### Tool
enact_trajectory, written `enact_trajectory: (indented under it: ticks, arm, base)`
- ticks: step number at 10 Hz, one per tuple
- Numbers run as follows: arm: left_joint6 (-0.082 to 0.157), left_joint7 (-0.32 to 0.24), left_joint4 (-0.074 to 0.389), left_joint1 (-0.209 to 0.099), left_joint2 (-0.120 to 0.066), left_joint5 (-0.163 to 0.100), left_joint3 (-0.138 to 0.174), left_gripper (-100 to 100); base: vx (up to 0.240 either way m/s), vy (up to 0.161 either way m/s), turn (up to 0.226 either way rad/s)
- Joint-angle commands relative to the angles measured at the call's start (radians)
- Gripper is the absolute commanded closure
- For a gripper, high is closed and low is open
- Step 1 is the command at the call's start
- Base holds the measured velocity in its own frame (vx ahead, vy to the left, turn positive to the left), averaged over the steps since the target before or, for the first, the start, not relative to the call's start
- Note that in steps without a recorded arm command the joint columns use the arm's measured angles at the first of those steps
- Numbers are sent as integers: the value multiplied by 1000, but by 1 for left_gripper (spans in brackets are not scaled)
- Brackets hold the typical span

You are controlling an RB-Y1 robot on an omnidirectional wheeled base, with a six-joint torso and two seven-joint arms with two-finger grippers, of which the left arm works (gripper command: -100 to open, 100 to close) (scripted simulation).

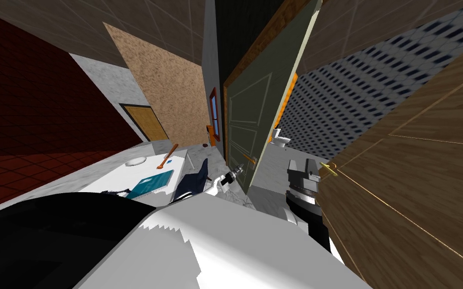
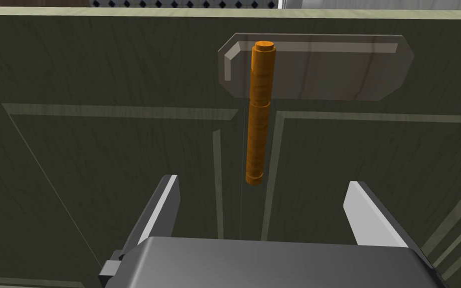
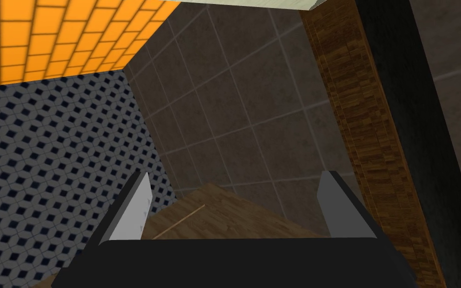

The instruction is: Push the door open

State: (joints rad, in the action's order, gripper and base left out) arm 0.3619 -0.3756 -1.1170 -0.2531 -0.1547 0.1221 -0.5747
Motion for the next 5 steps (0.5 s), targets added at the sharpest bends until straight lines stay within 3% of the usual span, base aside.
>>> enact_trajectory:
  ticks: [1,3,5]
  arm:
    - [0,0,0,0,0,0,0,-100]
    - [0,0,0,0,0,0,0,-100]
    - [2,-15,-7,-2,-9,3,-26,-100]
  base:
    - [13,5,19]
    - [10,9,32]
    - [53,14,49]
